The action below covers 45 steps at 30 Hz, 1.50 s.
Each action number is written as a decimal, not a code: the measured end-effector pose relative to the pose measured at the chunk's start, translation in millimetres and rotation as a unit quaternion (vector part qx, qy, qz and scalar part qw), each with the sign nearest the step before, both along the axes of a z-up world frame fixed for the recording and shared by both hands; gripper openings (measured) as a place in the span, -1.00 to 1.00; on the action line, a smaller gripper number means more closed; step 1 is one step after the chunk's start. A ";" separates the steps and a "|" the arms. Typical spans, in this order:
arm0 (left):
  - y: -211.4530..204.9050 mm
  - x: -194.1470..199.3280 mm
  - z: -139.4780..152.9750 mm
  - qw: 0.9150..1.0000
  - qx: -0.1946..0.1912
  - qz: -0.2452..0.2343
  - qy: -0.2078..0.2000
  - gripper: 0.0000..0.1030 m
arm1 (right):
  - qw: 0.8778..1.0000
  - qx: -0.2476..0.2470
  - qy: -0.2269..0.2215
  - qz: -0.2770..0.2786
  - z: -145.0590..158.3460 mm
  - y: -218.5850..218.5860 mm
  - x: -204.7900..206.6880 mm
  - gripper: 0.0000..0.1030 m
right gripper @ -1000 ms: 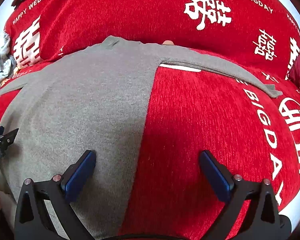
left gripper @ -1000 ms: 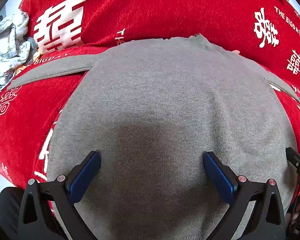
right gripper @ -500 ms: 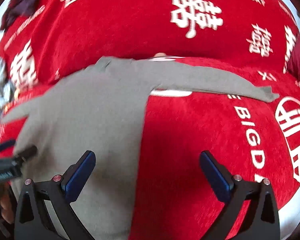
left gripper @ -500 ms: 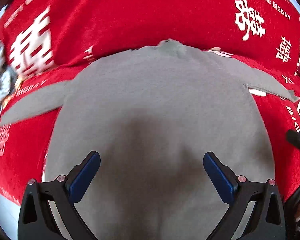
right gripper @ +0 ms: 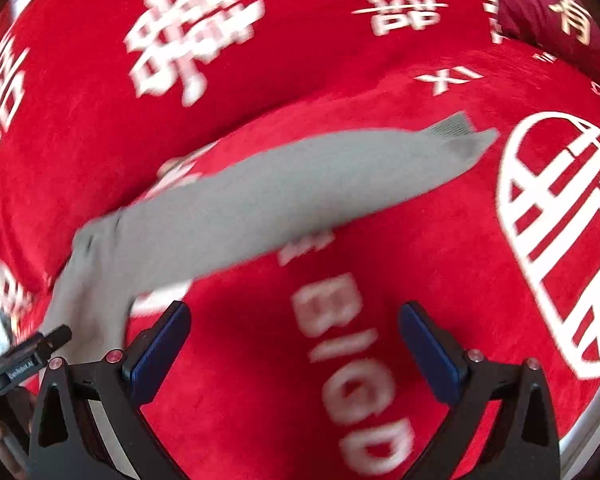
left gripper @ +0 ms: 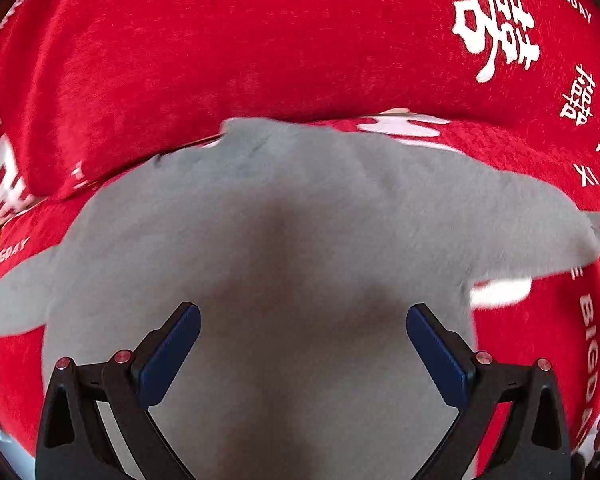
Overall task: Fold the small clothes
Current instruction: 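Grasp the grey sweater sleeve with the right gripper and lift it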
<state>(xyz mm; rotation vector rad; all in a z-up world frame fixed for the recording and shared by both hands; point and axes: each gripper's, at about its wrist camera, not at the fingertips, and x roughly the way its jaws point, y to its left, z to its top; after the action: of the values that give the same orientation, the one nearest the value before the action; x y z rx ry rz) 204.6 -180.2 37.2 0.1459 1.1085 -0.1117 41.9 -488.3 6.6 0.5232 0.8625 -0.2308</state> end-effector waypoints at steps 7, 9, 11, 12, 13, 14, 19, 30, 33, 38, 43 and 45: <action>-39.7 36.1 -27.6 1.000 0.009 -0.003 0.028 1.00 | 0.998 0.046 -0.007 -0.048 -23.8 -74.3 18.4 0.94; -46.5 41.1 -34.4 0.999 0.005 -0.008 0.034 1.00 | 0.996 0.064 -0.013 -0.057 -32.1 -89.7 25.2 0.80; -51.0 45.6 -40.8 0.999 -0.003 -0.007 0.038 1.00 | 0.996 0.061 -0.004 -0.063 -39.5 -99.5 34.4 0.74; -51.7 47.4 -43.1 0.999 -0.009 -0.003 0.037 1.00 | 0.996 0.056 -0.005 -0.070 -41.8 -104.6 38.8 0.74; -51.2 49.4 -44.4 0.999 -0.017 0.003 0.032 1.00 | 0.995 0.059 -0.006 -0.076 -45.0 -109.9 43.9 0.74; -51.3 50.6 -45.9 0.999 -0.022 0.009 0.025 1.00 | 0.995 0.062 -0.006 -0.079 -47.6 -113.3 46.9 0.74; -54.5 45.9 -50.5 0.999 -0.024 0.014 -0.019 1.00 | 0.992 0.082 0.000 -0.096 -59.1 -136.9 67.4 0.00; -53.1 52.7 -45.5 0.999 -0.035 0.012 -0.008 1.00 | 0.996 -0.022 -0.087 -0.022 30.0 -78.7 49.4 -0.88; -53.4 57.0 -42.1 0.999 -0.034 -0.001 0.005 1.00 | 0.992 -0.056 -0.111 0.011 71.1 -46.4 54.4 -0.88; -13.7 43.6 -17.5 0.998 -0.060 0.000 -0.010 0.99 | 0.981 -0.105 -0.146 0.071 126.4 17.4 65.1 -0.88; 66.1 34.7 -0.3 0.994 -0.088 0.053 -0.027 0.99 | 0.969 -0.132 -0.163 0.135 151.6 104.4 81.5 -0.88; 102.7 28.9 2.7 0.993 -0.086 0.078 -0.035 0.99 | 0.962 -0.151 -0.162 0.162 151.8 145.1 90.6 -0.88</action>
<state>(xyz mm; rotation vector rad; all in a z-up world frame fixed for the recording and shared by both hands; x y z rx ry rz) 233.5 -77.5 39.9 -0.0897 1.0318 -0.0619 132.5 -343.1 158.5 0.1232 0.5673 0.0257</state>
